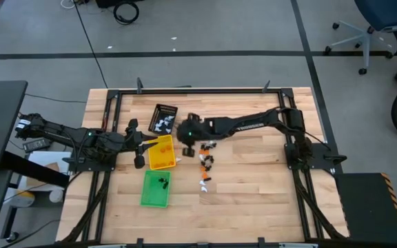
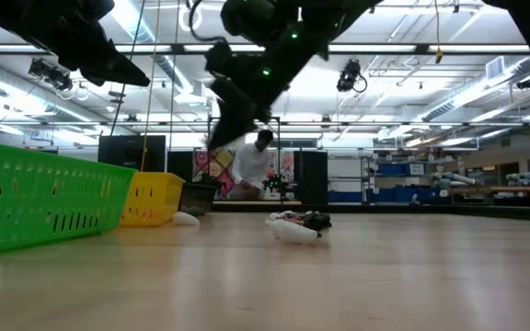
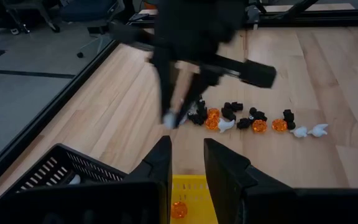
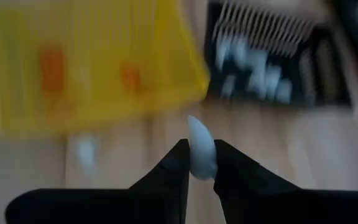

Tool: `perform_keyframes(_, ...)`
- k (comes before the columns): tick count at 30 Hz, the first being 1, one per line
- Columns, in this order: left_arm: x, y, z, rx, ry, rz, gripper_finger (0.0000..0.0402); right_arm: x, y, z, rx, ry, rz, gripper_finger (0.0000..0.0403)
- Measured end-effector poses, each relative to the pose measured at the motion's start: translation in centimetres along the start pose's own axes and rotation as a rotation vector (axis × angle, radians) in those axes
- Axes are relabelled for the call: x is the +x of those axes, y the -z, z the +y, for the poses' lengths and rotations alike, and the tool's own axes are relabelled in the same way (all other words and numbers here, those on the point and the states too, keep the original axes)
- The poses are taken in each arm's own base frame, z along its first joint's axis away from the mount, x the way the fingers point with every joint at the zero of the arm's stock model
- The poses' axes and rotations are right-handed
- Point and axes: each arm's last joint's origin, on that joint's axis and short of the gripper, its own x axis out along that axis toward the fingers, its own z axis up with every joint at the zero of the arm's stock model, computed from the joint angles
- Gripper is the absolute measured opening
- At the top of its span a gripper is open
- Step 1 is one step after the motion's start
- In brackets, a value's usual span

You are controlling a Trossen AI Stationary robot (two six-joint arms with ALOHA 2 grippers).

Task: Sort Halloween decoration
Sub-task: Put the white ghost plush toy into the black basket

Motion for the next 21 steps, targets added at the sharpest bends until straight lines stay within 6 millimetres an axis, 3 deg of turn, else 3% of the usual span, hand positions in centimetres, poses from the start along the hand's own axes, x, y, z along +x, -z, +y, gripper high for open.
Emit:
perform_keyframes(3,0.0,0.0,0.0,-0.001,0.0,-0.002,0.0069,1.1,-1.5,-1.5,0.059,0.009,-0.189,0.0071)
perform_keyframes(7,0.0,-0.1,0.0,-0.002,0.0,-0.008,0.0069,3.6,-2.1,-3.5,0.157,0.05,-0.317,0.0071)
perform_keyframes(16,0.0,-0.1,0.0,-0.002,0.0,-0.007,0.0069,9.7,-2.3,-6.6,0.356,0.064,-0.224,0.0071)
perform_keyframes(21,0.0,0.0,0.0,-0.001,0.0,-0.001,0.0069,11.5,-1.5,-7.4,0.384,0.072,-0.128,0.0071)
